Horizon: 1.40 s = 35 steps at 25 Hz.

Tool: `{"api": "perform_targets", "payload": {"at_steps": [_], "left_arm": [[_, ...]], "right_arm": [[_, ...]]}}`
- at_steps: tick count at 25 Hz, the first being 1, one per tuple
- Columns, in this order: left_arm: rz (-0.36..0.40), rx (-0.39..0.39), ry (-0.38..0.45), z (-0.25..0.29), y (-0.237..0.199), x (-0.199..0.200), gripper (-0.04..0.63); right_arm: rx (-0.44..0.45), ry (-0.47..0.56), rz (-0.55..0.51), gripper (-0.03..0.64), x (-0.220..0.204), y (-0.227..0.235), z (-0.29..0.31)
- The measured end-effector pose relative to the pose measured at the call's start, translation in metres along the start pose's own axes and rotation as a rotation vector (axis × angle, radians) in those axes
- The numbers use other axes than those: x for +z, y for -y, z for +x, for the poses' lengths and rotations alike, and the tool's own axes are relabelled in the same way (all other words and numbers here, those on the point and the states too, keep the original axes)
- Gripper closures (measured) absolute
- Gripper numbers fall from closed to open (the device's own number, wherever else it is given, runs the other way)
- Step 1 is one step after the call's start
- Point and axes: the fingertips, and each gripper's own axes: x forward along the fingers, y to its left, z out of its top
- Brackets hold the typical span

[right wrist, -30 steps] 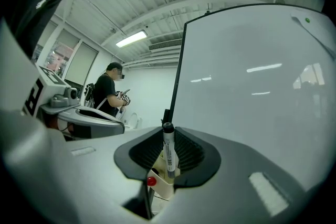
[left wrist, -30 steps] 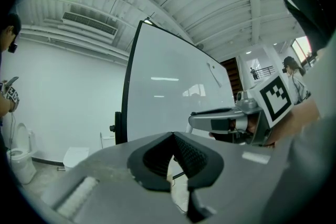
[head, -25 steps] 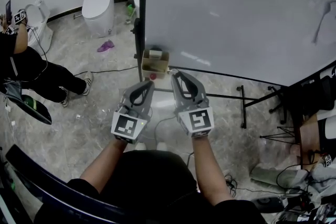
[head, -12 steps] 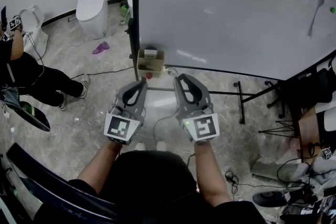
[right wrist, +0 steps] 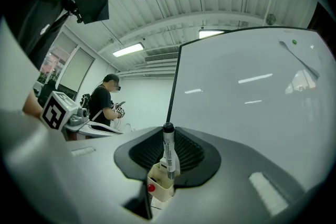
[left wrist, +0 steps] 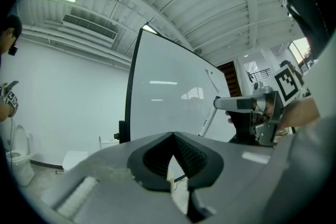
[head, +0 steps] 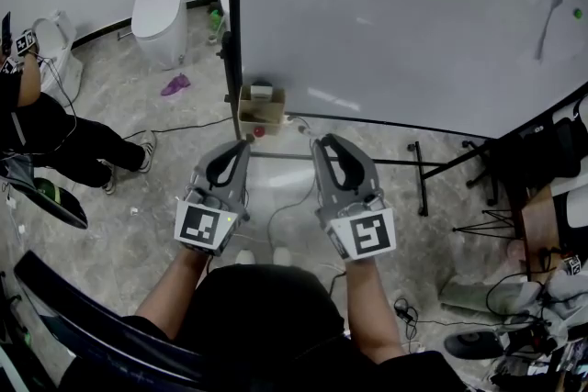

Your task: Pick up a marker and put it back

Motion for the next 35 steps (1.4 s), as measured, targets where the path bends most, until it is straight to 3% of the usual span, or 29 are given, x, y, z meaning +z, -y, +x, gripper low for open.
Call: {"api": "perform_targets", "payload": {"at_steps": [9,35], "left_arm": [[0.007,0.014,0.010,-0.006,-0.002,0.011,0.592],[0.004,0.033,0.015,0.002,-0.004,0.009,0.592]], "right_arm": [[-0.002,0.032,0.002,0.542,0.017,0.002,-0.011],[0.023,0.025,0.022,0.543,0.008,0.007,0.000]]}}
